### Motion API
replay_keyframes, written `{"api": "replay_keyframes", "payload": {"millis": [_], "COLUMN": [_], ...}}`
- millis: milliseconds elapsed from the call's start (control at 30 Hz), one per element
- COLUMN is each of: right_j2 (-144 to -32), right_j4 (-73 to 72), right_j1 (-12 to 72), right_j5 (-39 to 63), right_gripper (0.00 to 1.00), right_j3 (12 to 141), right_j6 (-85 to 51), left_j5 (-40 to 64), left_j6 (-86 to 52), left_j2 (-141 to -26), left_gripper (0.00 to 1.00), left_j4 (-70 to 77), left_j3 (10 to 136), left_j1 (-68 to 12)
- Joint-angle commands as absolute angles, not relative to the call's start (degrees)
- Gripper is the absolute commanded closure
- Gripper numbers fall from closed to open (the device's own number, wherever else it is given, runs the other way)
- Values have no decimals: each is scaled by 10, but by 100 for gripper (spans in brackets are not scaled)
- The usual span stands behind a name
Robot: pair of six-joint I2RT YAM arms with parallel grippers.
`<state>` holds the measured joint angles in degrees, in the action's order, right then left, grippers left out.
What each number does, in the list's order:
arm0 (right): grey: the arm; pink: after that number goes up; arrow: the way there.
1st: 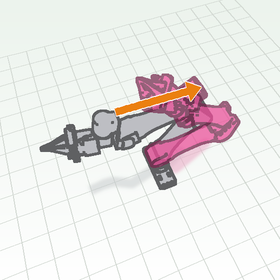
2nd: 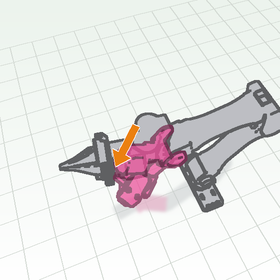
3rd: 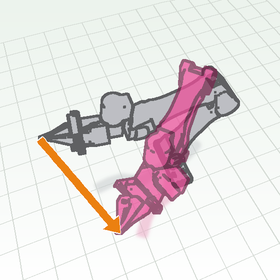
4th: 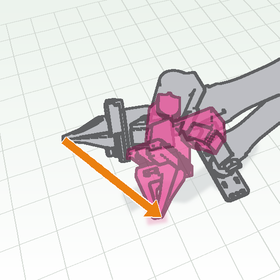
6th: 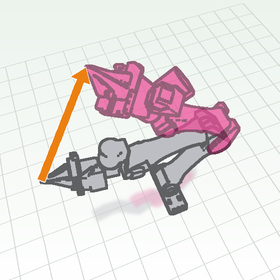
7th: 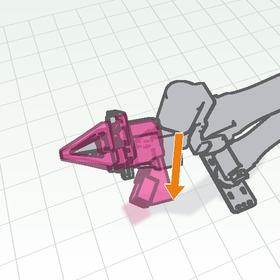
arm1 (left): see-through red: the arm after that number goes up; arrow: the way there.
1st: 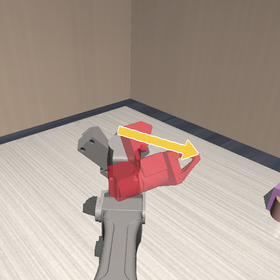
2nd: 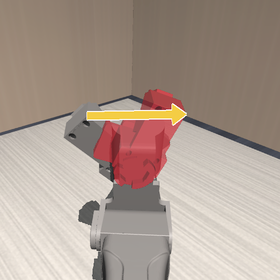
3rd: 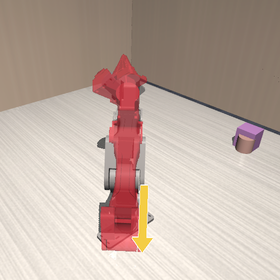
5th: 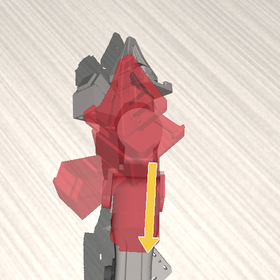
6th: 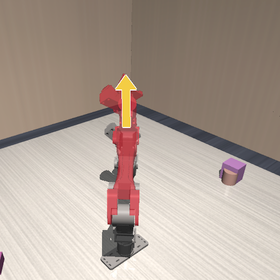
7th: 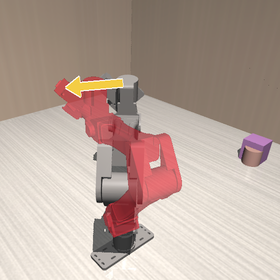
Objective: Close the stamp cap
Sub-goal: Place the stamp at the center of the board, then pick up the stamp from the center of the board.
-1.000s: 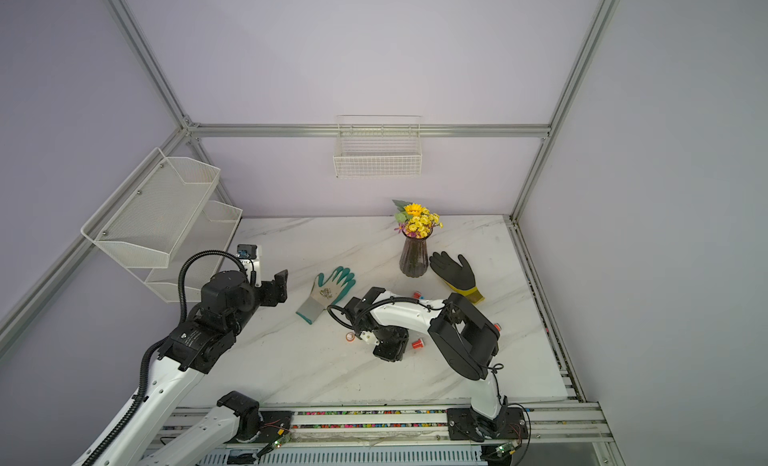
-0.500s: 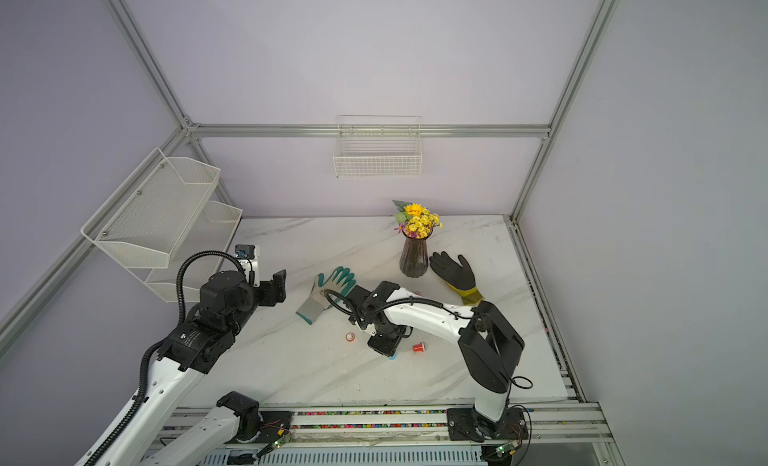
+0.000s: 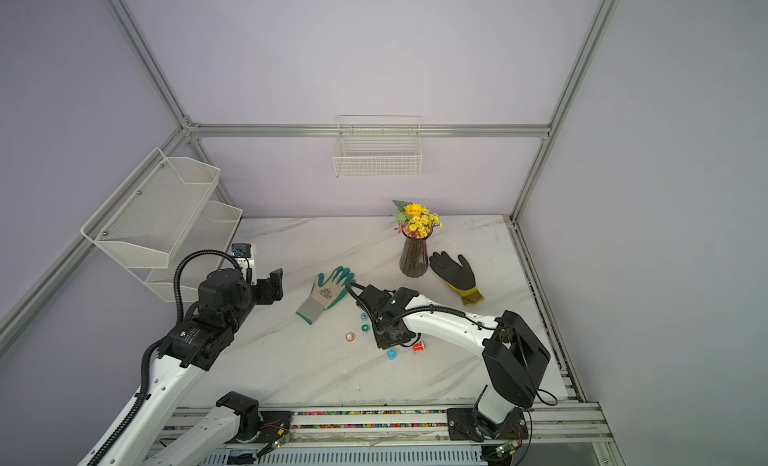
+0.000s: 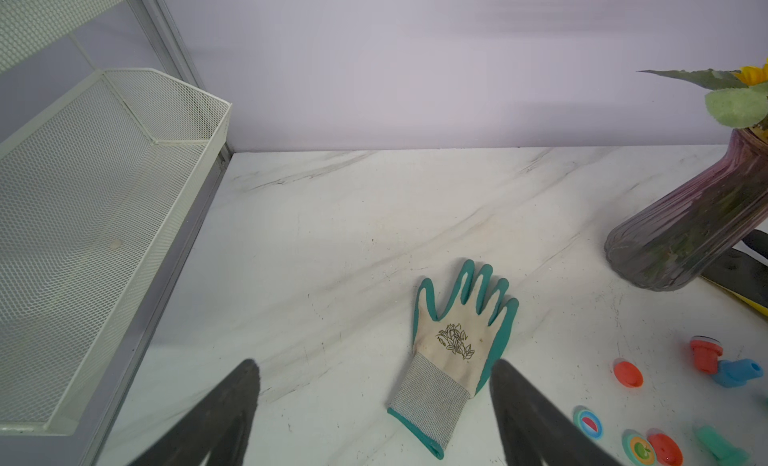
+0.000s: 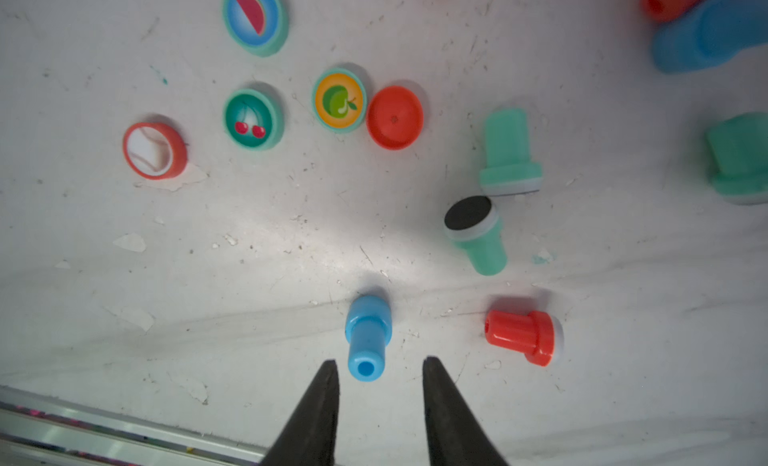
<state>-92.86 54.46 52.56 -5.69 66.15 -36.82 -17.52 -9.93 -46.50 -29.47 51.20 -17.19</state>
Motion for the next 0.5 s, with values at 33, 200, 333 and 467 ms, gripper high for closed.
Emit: {"api": "replay_keyframes", "payload": {"millis": [33, 200, 333, 467], "right_j2": [-927, -944, -956, -964], "right_j4": [532, 511, 487, 480], "right_j1": [534, 540, 543, 545], "right_j5": [-74, -57, -42, -38], "right_gripper": [60, 59, 65, 76], "right_j3": [648, 633, 619, 613], "right_j6": [-445, -444, -444, -446], "left_j5": [-171, -171, -171, -171], "left_j6": [-107, -108, -109, -109], "left_j2": [-469, -472, -475, -474], "left_gripper": [14, 14, 14, 14], "left_j4": [-279, -281, -281, -282], "left_j3": [515, 516, 517, 516], "left_j1": [-164, -160, -157, -156]}}
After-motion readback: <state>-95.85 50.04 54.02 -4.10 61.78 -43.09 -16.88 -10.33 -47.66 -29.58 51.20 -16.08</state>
